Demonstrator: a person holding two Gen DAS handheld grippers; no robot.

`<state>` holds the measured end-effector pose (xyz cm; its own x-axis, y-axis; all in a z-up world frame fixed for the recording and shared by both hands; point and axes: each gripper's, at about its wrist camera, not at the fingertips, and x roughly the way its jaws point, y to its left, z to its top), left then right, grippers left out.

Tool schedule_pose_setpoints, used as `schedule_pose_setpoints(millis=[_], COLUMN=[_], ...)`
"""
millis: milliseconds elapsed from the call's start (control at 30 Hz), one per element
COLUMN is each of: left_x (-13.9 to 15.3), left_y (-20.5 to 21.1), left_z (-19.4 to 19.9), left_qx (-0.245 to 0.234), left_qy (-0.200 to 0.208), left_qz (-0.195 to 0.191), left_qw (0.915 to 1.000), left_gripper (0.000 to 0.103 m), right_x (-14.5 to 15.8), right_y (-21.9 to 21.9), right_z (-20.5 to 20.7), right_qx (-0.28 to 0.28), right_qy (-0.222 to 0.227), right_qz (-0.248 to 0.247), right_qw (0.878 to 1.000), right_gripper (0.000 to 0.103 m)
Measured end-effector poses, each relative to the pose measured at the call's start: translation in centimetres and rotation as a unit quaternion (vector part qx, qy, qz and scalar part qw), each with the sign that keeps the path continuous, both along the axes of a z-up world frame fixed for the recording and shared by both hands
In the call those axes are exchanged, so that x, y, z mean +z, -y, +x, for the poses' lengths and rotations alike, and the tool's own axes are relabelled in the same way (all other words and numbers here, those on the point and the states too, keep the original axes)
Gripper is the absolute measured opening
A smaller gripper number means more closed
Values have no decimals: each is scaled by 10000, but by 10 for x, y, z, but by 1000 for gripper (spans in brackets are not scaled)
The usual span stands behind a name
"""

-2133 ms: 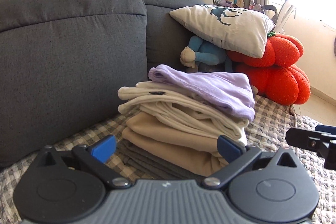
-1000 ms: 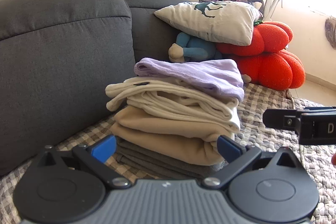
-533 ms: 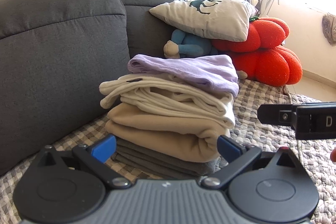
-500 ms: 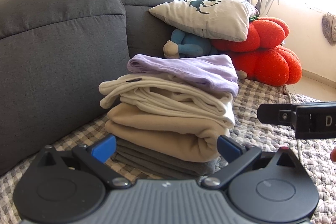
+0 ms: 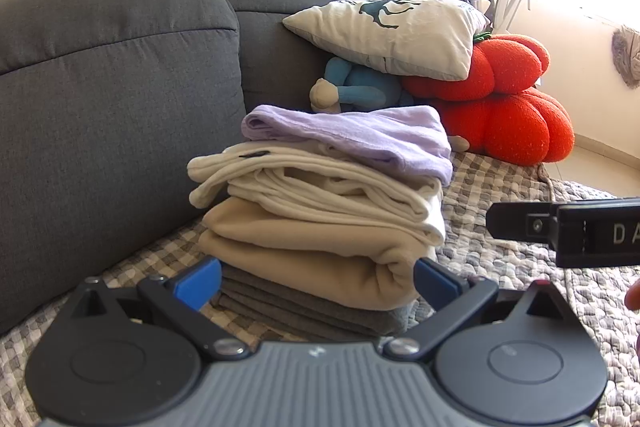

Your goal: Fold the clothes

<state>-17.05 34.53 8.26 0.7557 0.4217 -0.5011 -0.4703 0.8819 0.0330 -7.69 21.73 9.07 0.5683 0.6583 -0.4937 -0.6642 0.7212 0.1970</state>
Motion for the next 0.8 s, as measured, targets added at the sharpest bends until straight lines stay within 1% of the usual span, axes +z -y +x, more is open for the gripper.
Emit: schedule_pose_setpoints(millis=[800], left_x=[0], left_y=[0], left_z=[0], left_qx=[30], left_qy=[14], left_qz=[11], left_qw=[10000], left_gripper=[103], right_x=[-1], right_y=[-1], right_z=[0], right_qx=[9], right_qy=[-55], right_qz=[-3], right_qw=[10000], right_gripper=[103])
